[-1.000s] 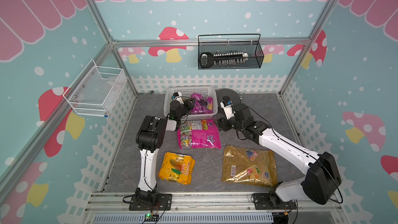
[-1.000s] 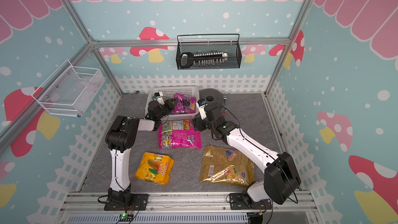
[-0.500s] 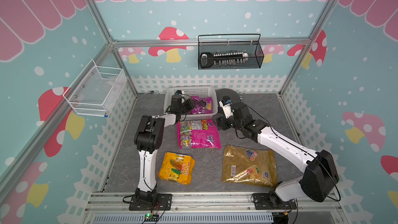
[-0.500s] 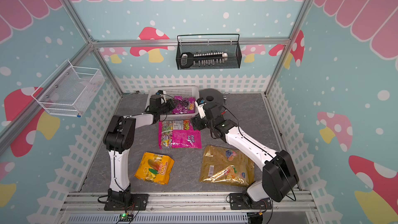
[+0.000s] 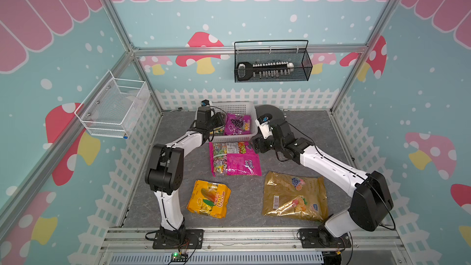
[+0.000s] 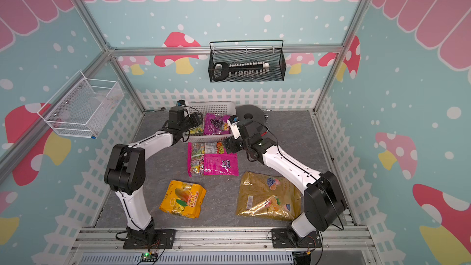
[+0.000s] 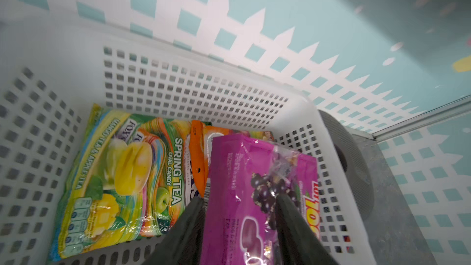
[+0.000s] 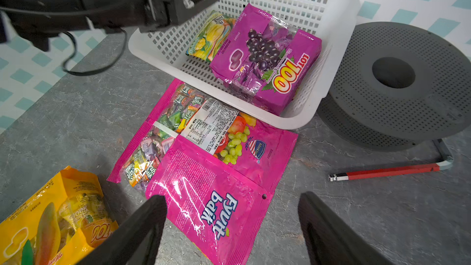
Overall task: Put the candies in the basket
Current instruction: Place the candy in the basket, then pick up the candy at the center of the board.
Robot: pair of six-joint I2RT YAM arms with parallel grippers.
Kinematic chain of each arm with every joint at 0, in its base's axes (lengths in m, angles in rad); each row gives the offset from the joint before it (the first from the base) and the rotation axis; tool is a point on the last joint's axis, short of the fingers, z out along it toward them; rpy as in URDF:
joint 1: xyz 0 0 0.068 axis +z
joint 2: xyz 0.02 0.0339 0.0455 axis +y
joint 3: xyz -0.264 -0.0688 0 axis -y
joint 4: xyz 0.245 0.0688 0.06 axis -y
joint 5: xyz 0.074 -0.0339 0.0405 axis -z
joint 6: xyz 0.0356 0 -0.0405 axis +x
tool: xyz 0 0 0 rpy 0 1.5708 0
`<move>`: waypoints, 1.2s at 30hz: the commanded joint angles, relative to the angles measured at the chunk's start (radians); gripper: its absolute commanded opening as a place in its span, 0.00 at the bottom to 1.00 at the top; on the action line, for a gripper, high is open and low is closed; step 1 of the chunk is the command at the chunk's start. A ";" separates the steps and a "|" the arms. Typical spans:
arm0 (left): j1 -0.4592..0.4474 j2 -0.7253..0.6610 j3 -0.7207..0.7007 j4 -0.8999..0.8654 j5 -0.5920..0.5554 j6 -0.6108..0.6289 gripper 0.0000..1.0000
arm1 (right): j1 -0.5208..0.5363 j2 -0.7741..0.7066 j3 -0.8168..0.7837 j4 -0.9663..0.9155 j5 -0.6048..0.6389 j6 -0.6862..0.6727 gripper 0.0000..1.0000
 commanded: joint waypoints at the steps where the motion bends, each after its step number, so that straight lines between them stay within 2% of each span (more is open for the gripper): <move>1: 0.010 -0.090 -0.070 -0.026 0.008 0.031 0.49 | 0.003 0.016 0.027 -0.023 -0.056 -0.021 0.85; 4: 0.011 -0.192 -0.121 -0.095 0.034 0.036 0.49 | 0.028 0.021 0.019 -0.008 -0.100 -0.062 0.84; 6: 0.018 -0.252 -0.145 -0.183 0.042 0.031 0.54 | 0.053 0.019 -0.003 0.023 -0.152 -0.121 0.84; 10: 0.054 -0.353 -0.194 -0.417 0.079 0.000 0.57 | 0.121 0.001 -0.081 0.125 -0.227 -0.267 0.85; 14: 0.096 -0.501 -0.318 -0.539 0.125 -0.013 0.57 | 0.184 -0.028 -0.203 0.247 -0.314 -0.467 0.85; 15: 0.101 -0.540 -0.347 -0.559 0.125 -0.021 0.60 | 0.200 -0.035 -0.238 0.278 -0.330 -0.532 0.86; 16: 0.107 -0.580 -0.381 -0.583 0.126 -0.028 0.74 | 0.219 -0.044 -0.275 0.319 -0.350 -0.604 0.87; 17: 0.113 -0.614 -0.404 -0.606 0.126 -0.042 0.96 | 0.233 -0.051 -0.303 0.347 -0.377 -0.670 0.87; 18: 0.117 -0.647 -0.431 -0.637 0.123 -0.062 0.99 | 0.250 -0.054 -0.328 0.366 -0.415 -0.751 0.88; 20: 0.122 -0.687 -0.476 -0.680 0.144 -0.069 0.99 | 0.276 -0.045 -0.347 0.356 -0.502 -0.917 0.89; 22: 0.126 -0.710 -0.519 -0.725 0.148 -0.074 0.99 | 0.309 -0.012 -0.342 0.344 -0.535 -1.032 0.92; 25: 0.164 -0.708 -0.578 -0.788 0.154 -0.146 0.99 | 0.358 0.049 -0.315 0.344 -0.493 -1.089 0.99; 29: 0.323 -0.708 -0.691 -0.811 0.312 -0.241 0.99 | 0.393 0.108 -0.307 0.385 -0.468 -1.146 0.99; 33: 0.359 -0.699 -0.706 -0.839 0.248 -0.215 0.99 | 0.408 0.164 -0.292 0.413 -0.441 -1.203 0.99; 36: 0.365 -0.687 -0.723 -0.841 0.250 -0.233 0.99 | 0.414 0.191 -0.304 0.493 -0.397 -1.201 0.99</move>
